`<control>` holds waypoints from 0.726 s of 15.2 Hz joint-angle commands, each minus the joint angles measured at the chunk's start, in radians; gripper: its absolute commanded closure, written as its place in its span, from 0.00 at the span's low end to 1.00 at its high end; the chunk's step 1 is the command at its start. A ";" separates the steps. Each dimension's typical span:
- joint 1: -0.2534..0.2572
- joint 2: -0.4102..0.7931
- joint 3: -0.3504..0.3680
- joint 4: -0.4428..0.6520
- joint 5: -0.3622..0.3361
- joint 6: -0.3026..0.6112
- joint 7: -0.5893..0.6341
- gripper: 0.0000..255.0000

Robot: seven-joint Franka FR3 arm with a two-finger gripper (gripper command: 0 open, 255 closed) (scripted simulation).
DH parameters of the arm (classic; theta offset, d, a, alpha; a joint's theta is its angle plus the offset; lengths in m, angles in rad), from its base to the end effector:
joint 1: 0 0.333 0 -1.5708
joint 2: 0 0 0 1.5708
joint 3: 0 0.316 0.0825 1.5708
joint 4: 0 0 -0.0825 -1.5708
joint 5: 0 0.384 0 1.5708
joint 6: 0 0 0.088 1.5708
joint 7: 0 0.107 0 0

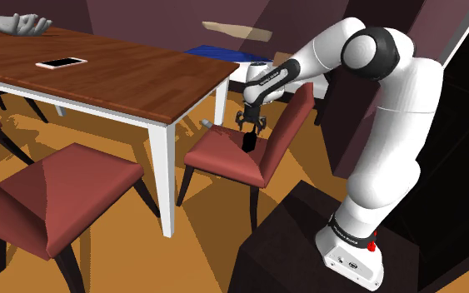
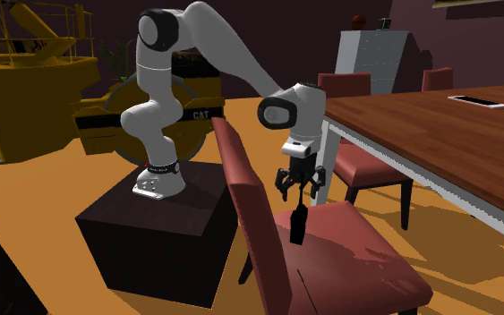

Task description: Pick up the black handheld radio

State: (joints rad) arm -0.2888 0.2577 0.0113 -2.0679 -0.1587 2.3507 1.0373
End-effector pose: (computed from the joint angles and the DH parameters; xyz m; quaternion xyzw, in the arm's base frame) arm 0.5642 -0.1632 0.3099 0.8226 -0.5657 0.0323 0.0470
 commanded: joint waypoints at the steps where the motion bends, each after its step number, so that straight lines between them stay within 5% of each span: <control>1: 0.000 0.032 -0.005 0.012 -0.001 0.019 0.018 0.00; 9: 0.001 0.083 -0.009 0.000 -0.011 0.081 0.030 0.00; 10: 0.001 0.083 -0.009 -0.001 -0.011 0.082 0.029 1.00; 11: 0.001 0.082 -0.009 -0.002 -0.011 0.082 0.029 1.00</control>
State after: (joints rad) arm -0.2879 0.3389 0.0028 -2.0687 -0.1695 2.4326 1.0661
